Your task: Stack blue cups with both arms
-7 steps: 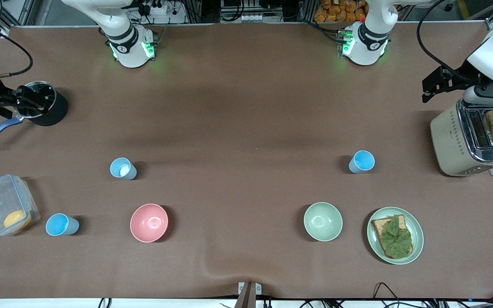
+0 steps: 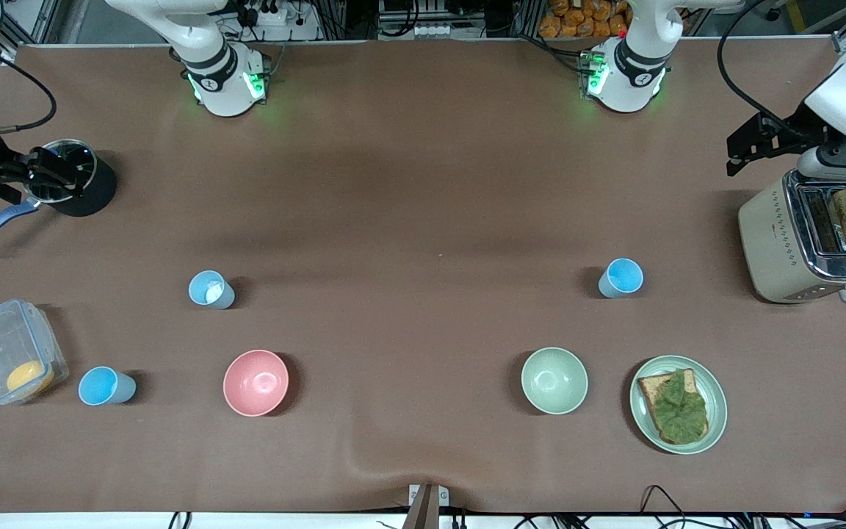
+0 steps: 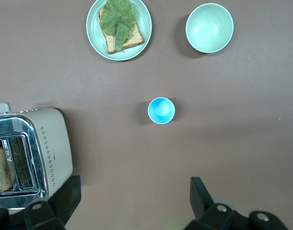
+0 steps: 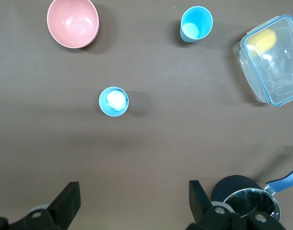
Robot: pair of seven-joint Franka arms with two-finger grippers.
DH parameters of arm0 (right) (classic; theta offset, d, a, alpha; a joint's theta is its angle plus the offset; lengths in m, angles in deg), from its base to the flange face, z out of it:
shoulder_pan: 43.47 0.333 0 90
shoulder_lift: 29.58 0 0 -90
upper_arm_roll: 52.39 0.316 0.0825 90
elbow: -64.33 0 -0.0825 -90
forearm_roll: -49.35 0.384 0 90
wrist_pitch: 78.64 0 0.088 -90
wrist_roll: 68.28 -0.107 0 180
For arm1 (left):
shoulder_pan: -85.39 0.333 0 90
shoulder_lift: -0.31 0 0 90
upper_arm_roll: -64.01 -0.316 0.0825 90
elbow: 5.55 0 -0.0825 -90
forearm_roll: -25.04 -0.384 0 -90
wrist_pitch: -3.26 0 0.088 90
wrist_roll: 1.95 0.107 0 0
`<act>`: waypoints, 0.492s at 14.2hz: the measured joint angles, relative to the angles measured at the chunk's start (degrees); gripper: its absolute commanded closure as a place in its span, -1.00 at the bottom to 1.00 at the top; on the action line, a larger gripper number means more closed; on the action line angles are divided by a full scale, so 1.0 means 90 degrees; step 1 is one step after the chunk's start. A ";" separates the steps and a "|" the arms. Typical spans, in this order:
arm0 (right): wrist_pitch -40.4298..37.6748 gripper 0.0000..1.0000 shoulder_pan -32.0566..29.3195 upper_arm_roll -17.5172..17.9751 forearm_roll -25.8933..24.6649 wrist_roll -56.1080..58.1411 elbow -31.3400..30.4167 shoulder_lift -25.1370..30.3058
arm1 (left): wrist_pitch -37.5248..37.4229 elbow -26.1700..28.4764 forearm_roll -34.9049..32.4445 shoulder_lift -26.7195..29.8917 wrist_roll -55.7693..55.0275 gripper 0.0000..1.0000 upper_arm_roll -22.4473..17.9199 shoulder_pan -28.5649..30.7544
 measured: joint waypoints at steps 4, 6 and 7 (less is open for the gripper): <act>-0.0010 -1.00 0.0024 0.0004 0.0008 0.0004 0.0000 -0.0005 | 0.0000 -0.0003 0.0000 -0.0029 0.0000 -1.00 -0.0006 -0.0010; -0.0038 -1.00 0.0132 0.0008 0.0010 0.0006 -0.0001 -0.0027 | 0.0000 -0.0003 0.0000 -0.0051 0.0000 -1.00 0.0008 -0.0017; -0.0039 -1.00 0.0154 0.0008 0.0010 0.0006 -0.0002 -0.0044 | -0.0003 -0.0002 0.0000 -0.0071 0.0000 -1.00 0.0013 -0.0019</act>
